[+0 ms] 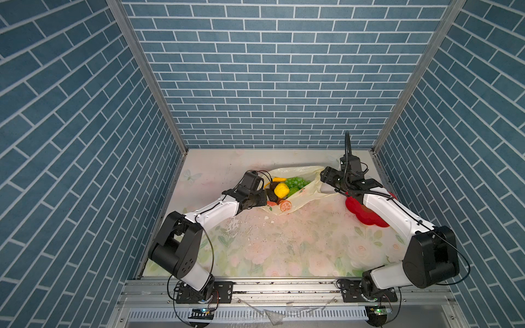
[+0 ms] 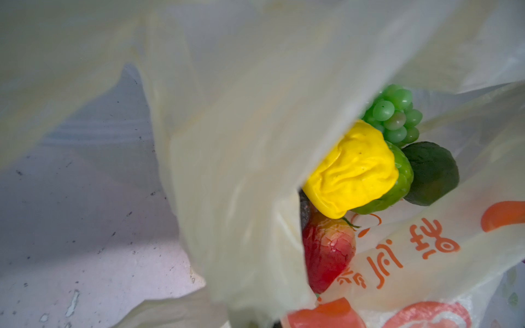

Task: Take fruits out of the plastic bag
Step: Spread open the plastic bag at the top-center of the table.

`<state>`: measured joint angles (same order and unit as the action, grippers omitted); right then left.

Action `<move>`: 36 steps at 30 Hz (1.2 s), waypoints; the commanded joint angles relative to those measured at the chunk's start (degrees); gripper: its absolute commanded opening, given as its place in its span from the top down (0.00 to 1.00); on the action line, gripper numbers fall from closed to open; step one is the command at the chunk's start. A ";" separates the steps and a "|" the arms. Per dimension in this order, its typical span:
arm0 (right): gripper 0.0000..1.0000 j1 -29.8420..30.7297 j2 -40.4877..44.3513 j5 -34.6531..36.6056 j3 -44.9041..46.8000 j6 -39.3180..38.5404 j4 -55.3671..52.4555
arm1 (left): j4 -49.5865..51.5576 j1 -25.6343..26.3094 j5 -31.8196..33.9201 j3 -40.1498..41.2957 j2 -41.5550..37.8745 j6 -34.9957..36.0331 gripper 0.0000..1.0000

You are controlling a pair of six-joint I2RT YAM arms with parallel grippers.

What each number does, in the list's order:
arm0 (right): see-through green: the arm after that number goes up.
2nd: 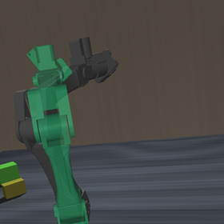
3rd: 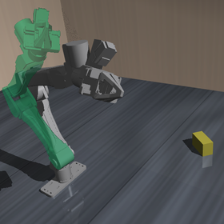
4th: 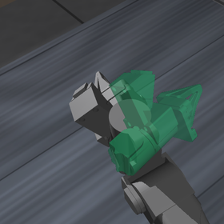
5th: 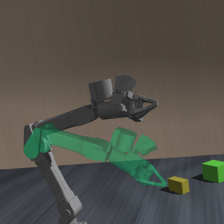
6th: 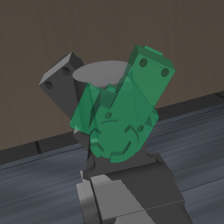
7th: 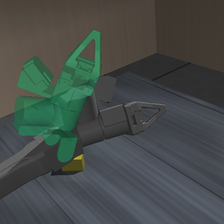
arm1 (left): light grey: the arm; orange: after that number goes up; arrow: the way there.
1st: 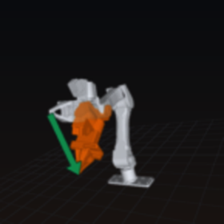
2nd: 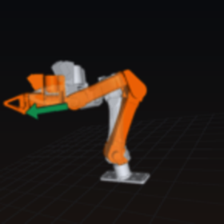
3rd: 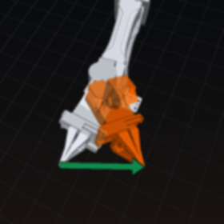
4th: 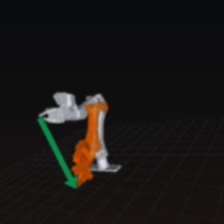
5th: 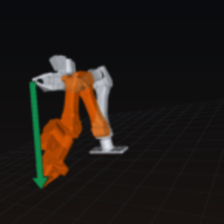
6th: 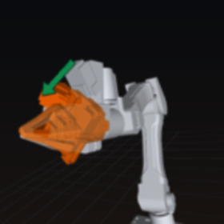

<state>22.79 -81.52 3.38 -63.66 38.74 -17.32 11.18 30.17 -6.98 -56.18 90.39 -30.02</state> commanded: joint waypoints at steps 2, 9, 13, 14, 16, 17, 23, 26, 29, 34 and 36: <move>0.22 6.20 2.51 9.50 -1.15 2.33 -6.96 | -0.72 1.51 -0.39 -0.94 -0.39 1.87 1.00; 0.22 10.66 -4.01 10.30 -4.12 6.10 -6.42 | -1.42 2.00 -1.63 -0.95 -0.56 2.08 1.00; 0.23 10.86 -6.83 10.26 -3.36 6.42 -4.72 | -1.02 2.08 -1.30 -0.87 -0.83 2.14 0.98; 0.25 10.80 -7.59 8.09 -3.53 5.92 -3.79 | -0.96 2.08 -1.32 -0.86 -0.78 2.09 0.98; 0.30 10.70 -9.02 0.49 -4.07 4.70 -0.99 | -0.68 2.01 -1.82 -1.20 -0.28 2.10 0.98; 0.34 10.69 -9.87 -2.17 -4.60 4.63 -0.55 | -0.43 2.00 -1.94 -1.50 0.07 2.08 0.98; 0.83 9.78 -7.98 -2.11 0.42 4.23 1.17 | -0.17 0.84 -1.12 -2.36 0.90 -0.02 0.99; 1.00 5.02 -5.64 -7.96 4.34 0.30 3.95 | -4.48 -3.30 -2.14 2.49 -0.52 -6.63 1.00; 1.00 -1.83 -2.73 -17.56 11.90 0.56 11.85 | -11.39 -8.17 -6.18 7.52 -1.07 -11.73 1.00; 1.00 -4.32 -2.56 -20.70 14.83 3.85 15.80 | -8.95 -7.13 -8.55 5.01 -0.26 -7.00 0.83; 1.00 -4.32 -2.30 -20.77 15.69 5.71 18.25 | -5.98 -6.33 -7.16 3.86 -1.09 -4.37 0.72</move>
<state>18.79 -84.95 -15.05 -49.32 41.74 -4.99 2.79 23.31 -14.79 -50.39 90.37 -37.43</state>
